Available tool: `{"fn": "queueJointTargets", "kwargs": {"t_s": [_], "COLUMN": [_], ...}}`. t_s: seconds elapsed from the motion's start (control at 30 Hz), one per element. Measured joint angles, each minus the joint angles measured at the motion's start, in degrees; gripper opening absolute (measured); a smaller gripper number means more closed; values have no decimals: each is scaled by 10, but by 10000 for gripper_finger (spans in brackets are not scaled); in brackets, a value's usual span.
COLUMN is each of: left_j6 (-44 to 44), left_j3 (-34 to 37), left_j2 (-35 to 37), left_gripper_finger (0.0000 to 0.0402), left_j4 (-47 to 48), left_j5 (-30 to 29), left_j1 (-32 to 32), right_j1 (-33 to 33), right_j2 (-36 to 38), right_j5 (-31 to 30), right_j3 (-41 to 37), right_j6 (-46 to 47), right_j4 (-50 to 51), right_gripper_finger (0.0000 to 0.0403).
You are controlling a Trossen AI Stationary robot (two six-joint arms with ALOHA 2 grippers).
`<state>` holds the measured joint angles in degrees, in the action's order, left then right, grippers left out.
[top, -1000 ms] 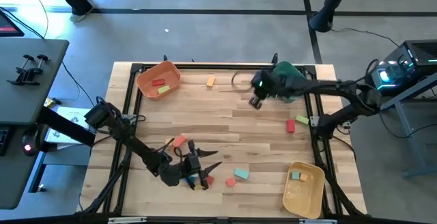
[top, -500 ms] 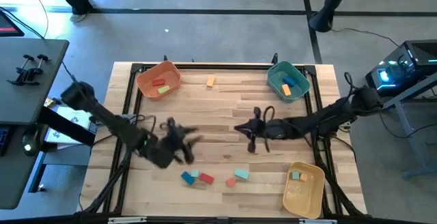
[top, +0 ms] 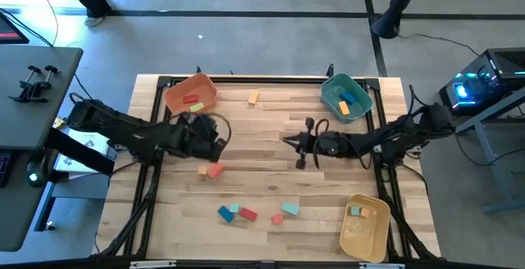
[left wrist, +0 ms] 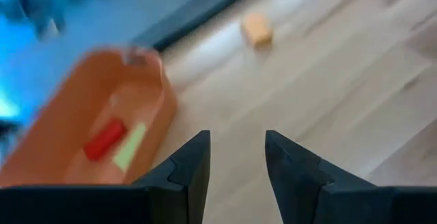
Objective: Sort blocks by size
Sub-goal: Put the yellow cube block into the yellow bin
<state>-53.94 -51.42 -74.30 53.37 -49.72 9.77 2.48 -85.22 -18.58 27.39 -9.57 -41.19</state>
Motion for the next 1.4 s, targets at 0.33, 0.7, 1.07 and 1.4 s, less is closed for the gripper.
{"fn": "queueJointTargets", "kwargs": {"t_s": [0.33, 0.7, 1.07, 1.4], "left_j6": [-72, -171, 65, 143], "left_j3": [60, 85, 123, 212], "left_j2": [0, 0, 0, 0], "left_gripper_finger": [155, 207, 205, 261], "left_j4": [-5, 0, -1, -143], "left_j5": [172, 240, 391, 436], "left_j1": [-21, 207, 225, 167], "right_j1": [-77, -61, -58, -57], "right_j2": [-42, -44, -44, -44], "right_j5": [115, 142, 141, 141], "right_j3": [29, 30, 30, 30], "right_j6": [-17, 46, 43, 57], "right_j4": [-4, -15, -46, -27], "right_gripper_finger": [72, 135, 136, 136]}}
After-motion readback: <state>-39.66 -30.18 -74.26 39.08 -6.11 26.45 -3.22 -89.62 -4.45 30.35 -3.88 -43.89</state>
